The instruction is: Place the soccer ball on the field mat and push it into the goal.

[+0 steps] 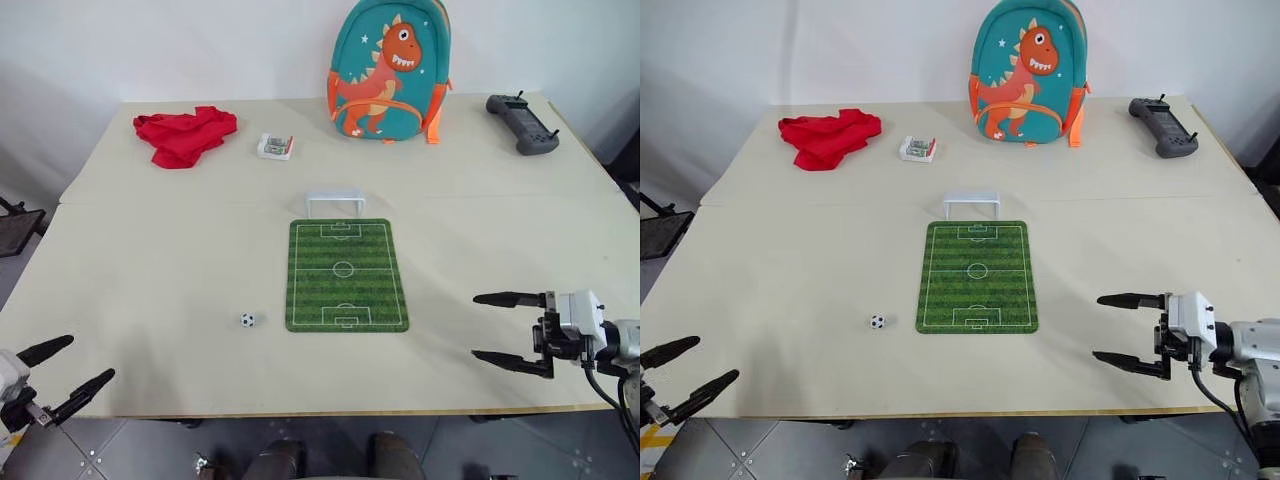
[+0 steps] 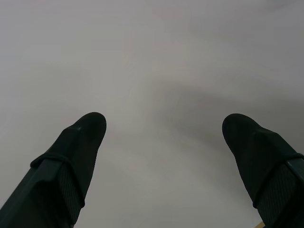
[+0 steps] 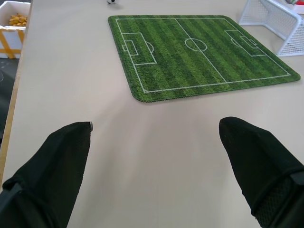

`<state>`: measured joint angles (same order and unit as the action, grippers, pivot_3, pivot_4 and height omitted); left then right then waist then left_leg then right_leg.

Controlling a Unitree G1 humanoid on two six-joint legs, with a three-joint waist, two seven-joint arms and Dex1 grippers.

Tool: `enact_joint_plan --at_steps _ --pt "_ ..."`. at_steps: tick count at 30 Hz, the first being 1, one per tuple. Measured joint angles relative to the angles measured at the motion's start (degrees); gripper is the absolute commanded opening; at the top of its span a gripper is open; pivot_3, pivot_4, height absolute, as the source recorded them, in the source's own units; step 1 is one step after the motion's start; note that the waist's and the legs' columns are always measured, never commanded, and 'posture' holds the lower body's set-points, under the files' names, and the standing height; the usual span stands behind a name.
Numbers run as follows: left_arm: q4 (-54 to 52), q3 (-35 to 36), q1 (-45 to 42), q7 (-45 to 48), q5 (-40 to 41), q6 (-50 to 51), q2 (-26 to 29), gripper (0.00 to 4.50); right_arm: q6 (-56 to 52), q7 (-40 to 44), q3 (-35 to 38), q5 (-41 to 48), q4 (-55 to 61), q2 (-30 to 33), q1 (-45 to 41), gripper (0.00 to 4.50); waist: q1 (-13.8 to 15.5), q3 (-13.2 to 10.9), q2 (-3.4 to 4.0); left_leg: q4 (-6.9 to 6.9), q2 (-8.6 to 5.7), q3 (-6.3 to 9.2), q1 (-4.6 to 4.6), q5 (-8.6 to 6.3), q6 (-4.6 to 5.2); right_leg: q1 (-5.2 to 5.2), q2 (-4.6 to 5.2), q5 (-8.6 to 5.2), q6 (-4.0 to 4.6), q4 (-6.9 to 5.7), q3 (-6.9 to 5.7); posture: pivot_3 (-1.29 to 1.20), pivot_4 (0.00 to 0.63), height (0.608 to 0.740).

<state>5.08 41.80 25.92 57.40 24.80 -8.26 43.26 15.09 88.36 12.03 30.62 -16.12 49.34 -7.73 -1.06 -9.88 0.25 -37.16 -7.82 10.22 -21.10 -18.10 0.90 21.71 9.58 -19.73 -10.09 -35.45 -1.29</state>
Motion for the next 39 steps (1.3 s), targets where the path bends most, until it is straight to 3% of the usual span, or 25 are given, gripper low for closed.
enact_joint_plan --at_steps 5,10,16,21,26,33,37,39 --pt "0.06 -0.11 -1.86 0.09 2.12 1.26 -0.99 4.48 -1.11 -0.05 -0.76 2.25 3.6 -3.02 0.0 4.5 0.68 0.0 0.0 0.02 0.09 -0.08 0.01 -0.05 -0.06 0.07 -0.09 0.0 0.01 -0.01 0.11 0.0 0.15 0.74" --pt "-0.85 -1.14 -3.76 2.43 5.29 5.71 -0.76 4.48 -8.83 -2.19 -1.74 10.67 15.48 -9.5 1.93 4.5 1.12 0.0 0.0 0.02 0.26 -0.09 -0.01 -0.13 -0.17 0.17 -0.22 0.02 0.1 -0.08 0.13 0.0 0.15 0.74" --pt "-2.33 -4.81 -5.78 5.33 5.41 6.94 -0.74 4.48 -12.79 -4.11 -1.99 13.48 22.47 -11.21 2.4 4.5 1.45 0.01 -0.02 -0.02 0.28 -0.16 -0.02 -0.14 -0.17 0.19 -0.25 0.04 0.13 -0.07 0.15 0.0 0.15 0.74" --pt "-9.47 -11.54 -10.96 4.44 7.01 12.31 -1.05 4.48 -10.74 -2.14 -1.41 11.69 19.43 -11.18 2.25 4.5 2.3 0.01 -0.03 -0.04 0.29 -0.19 -0.01 -0.14 -0.16 0.19 -0.26 0.04 0.13 -0.09 0.19 0.0 0.15 0.74" --pt "-12.85 -24.91 -24.08 1.59 3.84 16.98 -1.93 4.48 -7.03 -0.71 0.88 8.98 11.49 -10.58 1.89 4.5 2.5 0.01 -0.02 -0.12 0.3 -0.23 0.01 -0.13 -0.18 0.19 -0.32 0.09 0.16 -0.2 0.21 0.0 0.15 0.74" --pt "-6.83 -34.72 -30.66 -0.39 -2.99 16.09 -5.04 4.48 -3.38 -0.26 2.35 6.83 6.16 -10.55 2.52 4.5 0.7 0.02 -0.01 0.01 0.69 -0.75 -0.05 -0.22 -0.33 0.66 -0.75 0.14 0.24 -0.48 0.65 0.0 0.15 0.74" --pt "-2.5 -35.8 -32.7 -0.29 -4.24 14.12 -6.39 4.48 -2.92 -0.38 2.41 6.49 6.58 -10.55 3.14 4.5 1.04 0.02 -0.01 -0.07 0.78 -0.81 -0.05 -0.24 -0.37 0.73 -0.87 0.17 0.3 -0.45 0.76 0.0 0.15 0.74" --pt "-1.49 -36.49 -33.37 -0.31 -4.84 12.64 -7.8 4.07 -2.87 -0.52 2.42 6.39 6.92 -10.56 3.99 4.5 1.16 0.01 -0.02 -0.13 0.77 -0.84 -0.08 -0.25 -0.36 0.73 -0.87 0.18 0.3 -0.45 0.79 0.0 0.15 0.74"
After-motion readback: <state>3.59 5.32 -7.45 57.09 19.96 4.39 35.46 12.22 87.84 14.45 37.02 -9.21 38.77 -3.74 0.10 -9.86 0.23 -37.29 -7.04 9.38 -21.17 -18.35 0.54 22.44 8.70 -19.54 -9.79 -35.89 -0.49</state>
